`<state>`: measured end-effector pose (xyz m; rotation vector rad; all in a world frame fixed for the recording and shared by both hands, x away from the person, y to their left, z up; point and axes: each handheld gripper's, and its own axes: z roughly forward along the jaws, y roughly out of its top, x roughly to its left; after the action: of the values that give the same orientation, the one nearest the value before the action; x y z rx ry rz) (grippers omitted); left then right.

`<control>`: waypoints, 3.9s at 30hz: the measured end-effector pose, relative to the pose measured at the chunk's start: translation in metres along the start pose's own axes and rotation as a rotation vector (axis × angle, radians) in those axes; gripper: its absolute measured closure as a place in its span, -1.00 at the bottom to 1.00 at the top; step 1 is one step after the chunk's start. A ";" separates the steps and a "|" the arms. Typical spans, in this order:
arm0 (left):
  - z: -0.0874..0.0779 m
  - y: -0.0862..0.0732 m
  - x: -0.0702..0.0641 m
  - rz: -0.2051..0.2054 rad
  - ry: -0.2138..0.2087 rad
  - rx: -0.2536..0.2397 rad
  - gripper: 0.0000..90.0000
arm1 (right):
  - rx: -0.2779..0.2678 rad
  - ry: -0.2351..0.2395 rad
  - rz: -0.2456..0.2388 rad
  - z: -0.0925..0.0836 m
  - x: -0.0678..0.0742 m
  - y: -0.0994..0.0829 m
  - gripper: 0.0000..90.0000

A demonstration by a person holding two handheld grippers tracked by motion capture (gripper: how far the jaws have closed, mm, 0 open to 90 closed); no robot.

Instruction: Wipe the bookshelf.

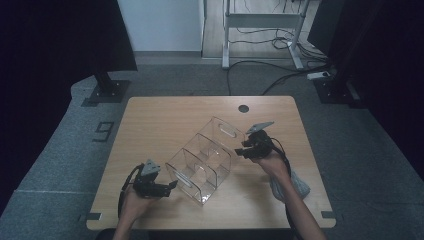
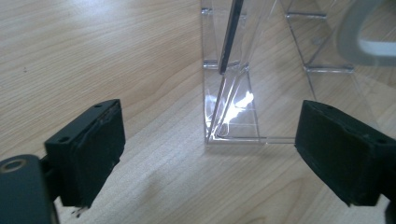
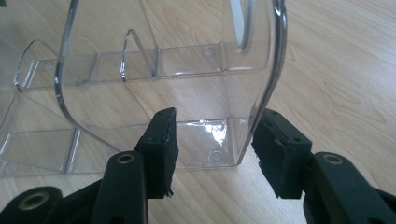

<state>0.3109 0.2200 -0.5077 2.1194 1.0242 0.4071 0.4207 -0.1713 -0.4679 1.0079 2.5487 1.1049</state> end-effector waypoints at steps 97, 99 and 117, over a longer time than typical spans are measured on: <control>-0.020 0.010 0.018 -0.094 0.178 0.050 0.89 | 0.057 -0.244 0.119 -0.102 -0.011 -0.095 -0.40; -0.020 0.010 0.020 -0.094 0.178 0.052 0.90 | 0.067 -0.254 0.131 -0.100 -0.014 -0.100 -0.40; -0.025 0.006 0.029 -0.100 0.157 0.036 0.91 | 0.149 -0.234 0.192 -0.066 -0.024 -0.139 0.31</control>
<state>0.3187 0.2525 -0.4877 2.0830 1.2300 0.5162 0.3395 -0.2934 -0.5213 1.3559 2.4134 0.7915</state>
